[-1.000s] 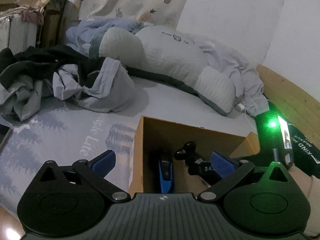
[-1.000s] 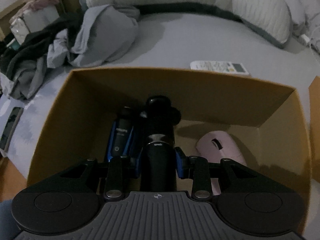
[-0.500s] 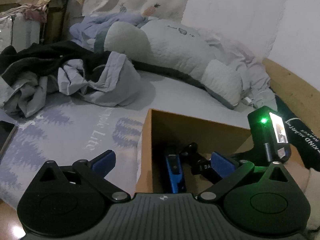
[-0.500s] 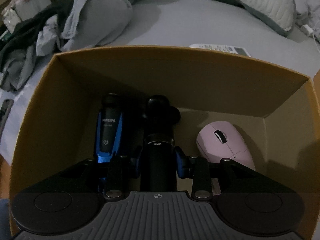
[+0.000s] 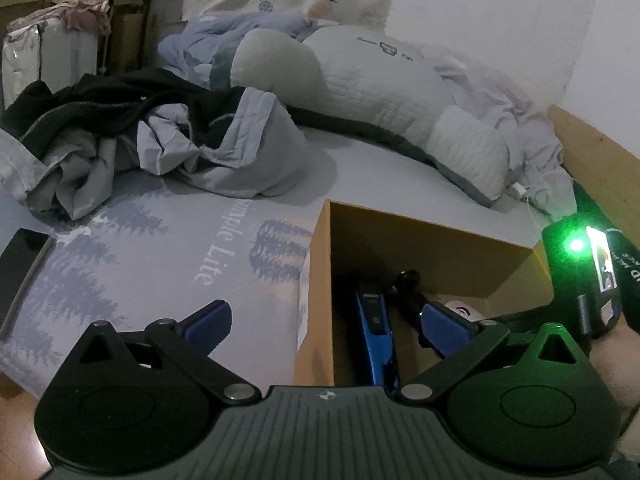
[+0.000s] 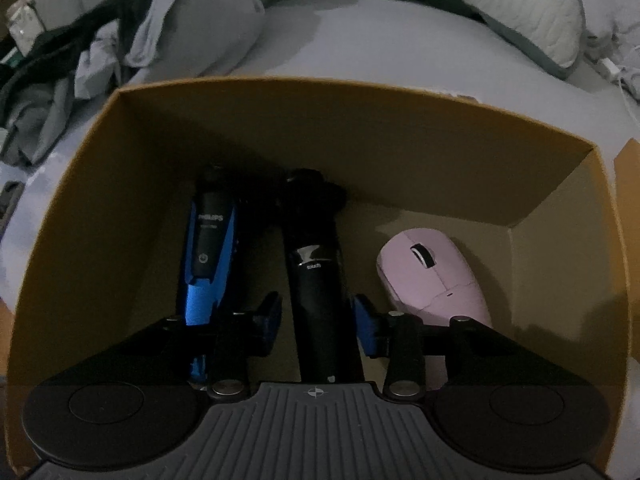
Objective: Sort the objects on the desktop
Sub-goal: 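Open the right tool and withdraw it from the box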
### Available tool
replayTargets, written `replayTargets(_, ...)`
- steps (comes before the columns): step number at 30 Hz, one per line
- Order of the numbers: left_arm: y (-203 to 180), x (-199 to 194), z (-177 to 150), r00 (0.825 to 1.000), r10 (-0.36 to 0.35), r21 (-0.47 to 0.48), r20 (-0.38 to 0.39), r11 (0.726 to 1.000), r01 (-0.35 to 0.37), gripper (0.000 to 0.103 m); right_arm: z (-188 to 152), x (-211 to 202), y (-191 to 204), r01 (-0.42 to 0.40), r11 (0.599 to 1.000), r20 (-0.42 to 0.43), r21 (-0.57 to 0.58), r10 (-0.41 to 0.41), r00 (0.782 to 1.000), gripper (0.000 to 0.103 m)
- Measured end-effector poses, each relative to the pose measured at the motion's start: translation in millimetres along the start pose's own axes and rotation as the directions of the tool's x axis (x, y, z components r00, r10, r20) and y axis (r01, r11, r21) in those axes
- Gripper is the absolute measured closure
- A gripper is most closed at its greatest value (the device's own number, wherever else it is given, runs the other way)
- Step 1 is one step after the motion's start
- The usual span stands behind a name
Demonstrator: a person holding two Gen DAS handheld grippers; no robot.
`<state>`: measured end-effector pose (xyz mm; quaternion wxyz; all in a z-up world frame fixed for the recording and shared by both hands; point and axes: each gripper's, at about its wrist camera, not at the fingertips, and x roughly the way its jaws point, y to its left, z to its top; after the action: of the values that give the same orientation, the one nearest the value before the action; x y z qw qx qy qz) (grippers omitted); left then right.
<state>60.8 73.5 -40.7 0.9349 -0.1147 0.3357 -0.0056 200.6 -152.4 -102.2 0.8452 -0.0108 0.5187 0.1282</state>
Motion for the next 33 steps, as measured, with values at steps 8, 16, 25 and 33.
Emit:
replayTargets(8, -4.9, -5.1, -0.3, 1.0, 0.004, 0.013, 0.013, 1.0, -0.004, 0.0, -3.6, -40.5, -6.6, -0.032, 0.999, 0.064, -0.013, 0.032, 0.997, 0.036)
replayTargets(16, -9.3, -12.4, 1.3, 0.999, 0.006, 0.021, 0.032, 1.0, -0.007, 0.0, -13.6, -104.6, -20.5, -0.091, 0.996, 0.183, -0.004, 0.09, 0.979, 0.016)
replayTargets(25, -20.4, -22.7, -1.2, 0.999, 0.007, 0.046, 0.039, 0.999, -0.009, 0.0, -39.4, -163.0, -32.1, -0.127, 0.992, 0.292, -0.015, 0.126, 0.948, 0.0)
replayTargets(33, -30.8, -33.7, -4.2, 0.999, 0.001, 0.069, 0.05, 0.998, -0.004, 0.0, -72.7, -199.1, -45.2, -0.107, 0.994, 0.422, -0.019, 0.105, 0.901, 0.0)
